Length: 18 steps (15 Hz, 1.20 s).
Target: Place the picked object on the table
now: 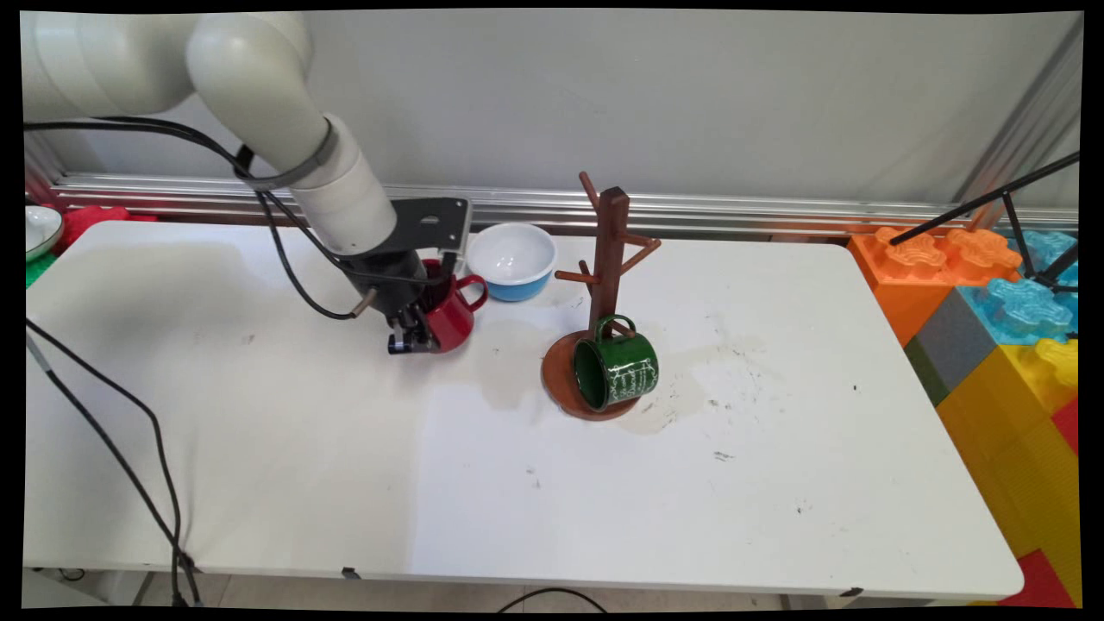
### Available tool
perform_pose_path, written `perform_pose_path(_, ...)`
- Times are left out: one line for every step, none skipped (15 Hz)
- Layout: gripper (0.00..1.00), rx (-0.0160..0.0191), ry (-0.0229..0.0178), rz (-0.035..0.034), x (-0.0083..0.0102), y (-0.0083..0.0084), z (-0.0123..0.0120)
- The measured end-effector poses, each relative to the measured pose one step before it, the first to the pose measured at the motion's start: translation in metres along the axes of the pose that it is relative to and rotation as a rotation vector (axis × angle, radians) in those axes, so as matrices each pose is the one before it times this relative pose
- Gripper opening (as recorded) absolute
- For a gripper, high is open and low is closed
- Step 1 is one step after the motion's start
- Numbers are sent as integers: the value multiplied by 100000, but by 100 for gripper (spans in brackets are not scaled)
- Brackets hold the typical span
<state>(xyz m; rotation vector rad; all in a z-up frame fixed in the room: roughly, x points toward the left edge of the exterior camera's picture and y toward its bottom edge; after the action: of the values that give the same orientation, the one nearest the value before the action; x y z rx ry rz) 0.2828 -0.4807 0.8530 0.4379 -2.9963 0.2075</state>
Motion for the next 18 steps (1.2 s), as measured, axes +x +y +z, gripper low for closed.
perform_pose_path(0,-915,-147,-86,220,-220,472)
perform_pose_path(0,-861,-33,-82,215,-207,426)
perform_pose_path(0,-742,-22,-36,165,-163,337)
perform_pose_path(0,-828,74,56,195,-167,357)
perform_pose_path(0,-853,8,99,131,-176,330)
perform_pose_path(0,-685,32,185,113,-153,256)
perform_pose_path(0,-728,36,151,70,-165,263)
perform_pose_path(0,-621,33,114,61,-148,229)
perform_pose_path(0,-529,9,135,43,-129,200)
perform_pose_path(0,-617,73,179,42,-164,227)
perform_pose_path(0,-389,29,102,10,-91,145)
perform_pose_path(0,-505,102,126,10,-113,172)
perform_pose_path(0,-291,77,62,9,-53,92)
perform_pose_path(0,-429,98,133,-1,-68,124)
perform_pose_path(0,-476,120,182,27,-68,132)
perform_pose_path(0,-436,170,222,14,-54,111)
perform_pose_path(0,-343,123,130,-17,-48,91)
perform_pose_path(0,-351,157,177,-22,-48,88)
